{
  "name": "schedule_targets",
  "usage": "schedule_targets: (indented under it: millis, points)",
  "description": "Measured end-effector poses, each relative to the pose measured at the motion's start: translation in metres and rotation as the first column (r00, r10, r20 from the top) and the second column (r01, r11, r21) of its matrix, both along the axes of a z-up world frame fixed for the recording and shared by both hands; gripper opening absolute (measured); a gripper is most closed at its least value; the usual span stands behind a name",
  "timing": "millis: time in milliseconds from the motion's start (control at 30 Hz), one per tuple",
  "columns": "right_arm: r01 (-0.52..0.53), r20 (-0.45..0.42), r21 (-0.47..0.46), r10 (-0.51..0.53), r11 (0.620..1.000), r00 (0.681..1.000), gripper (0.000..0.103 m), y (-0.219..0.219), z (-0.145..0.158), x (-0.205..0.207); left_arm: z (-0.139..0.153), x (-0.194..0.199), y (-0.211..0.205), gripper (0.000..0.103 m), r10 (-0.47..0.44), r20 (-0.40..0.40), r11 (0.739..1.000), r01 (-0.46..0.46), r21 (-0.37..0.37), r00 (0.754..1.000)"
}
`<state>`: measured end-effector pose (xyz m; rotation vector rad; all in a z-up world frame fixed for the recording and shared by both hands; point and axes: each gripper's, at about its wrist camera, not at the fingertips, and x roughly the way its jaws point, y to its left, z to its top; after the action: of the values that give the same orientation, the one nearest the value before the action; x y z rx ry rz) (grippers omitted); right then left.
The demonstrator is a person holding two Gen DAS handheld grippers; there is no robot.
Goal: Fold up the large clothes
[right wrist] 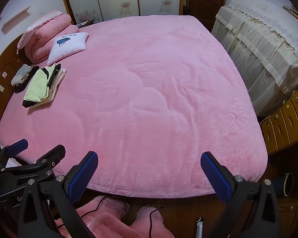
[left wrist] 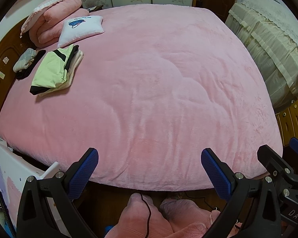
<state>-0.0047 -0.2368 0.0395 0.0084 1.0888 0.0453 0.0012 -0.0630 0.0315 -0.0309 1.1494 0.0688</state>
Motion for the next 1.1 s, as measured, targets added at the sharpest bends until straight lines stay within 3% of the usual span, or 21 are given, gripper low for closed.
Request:
schedule_targets:
  millis: [1100]
  points:
    - [0.014,-0.016,0.003,-0.014,1.0,1.0,0.103,-0.009,-0.001,-0.002,0.004,-0.01,-0.004,0.102,-0.018,0.021,0.999,0.017,0.028,1.0]
